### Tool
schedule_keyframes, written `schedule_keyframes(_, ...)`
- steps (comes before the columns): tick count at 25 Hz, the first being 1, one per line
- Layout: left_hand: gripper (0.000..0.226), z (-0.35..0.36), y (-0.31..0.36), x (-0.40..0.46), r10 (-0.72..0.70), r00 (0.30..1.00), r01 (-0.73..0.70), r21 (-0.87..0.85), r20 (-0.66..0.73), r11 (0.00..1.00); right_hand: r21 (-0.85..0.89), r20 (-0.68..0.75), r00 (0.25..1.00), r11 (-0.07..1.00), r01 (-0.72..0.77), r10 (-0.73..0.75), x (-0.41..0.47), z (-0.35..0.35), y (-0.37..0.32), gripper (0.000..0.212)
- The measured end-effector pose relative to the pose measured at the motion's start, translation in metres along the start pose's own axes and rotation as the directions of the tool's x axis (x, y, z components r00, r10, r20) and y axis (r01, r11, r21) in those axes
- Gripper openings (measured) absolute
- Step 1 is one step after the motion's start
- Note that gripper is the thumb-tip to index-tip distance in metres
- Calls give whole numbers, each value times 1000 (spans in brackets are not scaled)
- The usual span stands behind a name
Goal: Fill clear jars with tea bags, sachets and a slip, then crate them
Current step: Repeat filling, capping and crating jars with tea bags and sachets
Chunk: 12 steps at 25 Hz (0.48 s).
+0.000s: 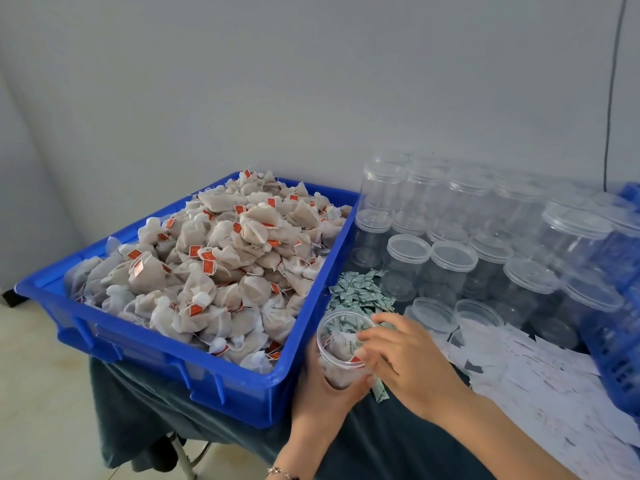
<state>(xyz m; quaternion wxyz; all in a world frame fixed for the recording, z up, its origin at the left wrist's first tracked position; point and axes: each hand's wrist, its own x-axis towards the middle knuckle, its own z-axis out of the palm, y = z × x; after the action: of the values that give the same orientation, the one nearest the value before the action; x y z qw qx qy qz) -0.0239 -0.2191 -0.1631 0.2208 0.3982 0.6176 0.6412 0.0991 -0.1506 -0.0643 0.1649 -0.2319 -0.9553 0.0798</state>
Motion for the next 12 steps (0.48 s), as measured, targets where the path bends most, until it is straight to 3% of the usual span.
schedule_keyframes(1, 90, -1, 3, -1, -18, 1000, 18, 40, -16, 999, 47, -33, 999, 999, -1, 2, -1, -6, 0, 66)
schedule_keyframes(3, 97, 1, 9, -3, -53, 997, 62, 167, -58, 984, 75, -242, 969, 997, -22, 40, -10, -17, 11, 45)
schedule_keyframes(5, 107, 6, 16, -5, -38, 996, 54, 216, -79, 975, 79, -385, 906, 984, -157, 175, -26, -31, 34, 33)
schedule_keyframes(7, 104, 20, 27, -9, -8, 1000, 12, 183, -22, 983, 86, -362, 856, 927, -365, 370, -51, -39, 66, 22)
schedule_keyframes(9, 99, 42, 36, -16, 4, 997, -13, 124, 76, 992, 43, -250, 792, 823, -566, 557, -85, -35, 100, 21)
schedule_keyframes(12, 92, 82, 45, -30, 19, 973, -30, 44, 228, 999, -52, -82, 659, 657, -752, 748, -129, -25, 124, 25)
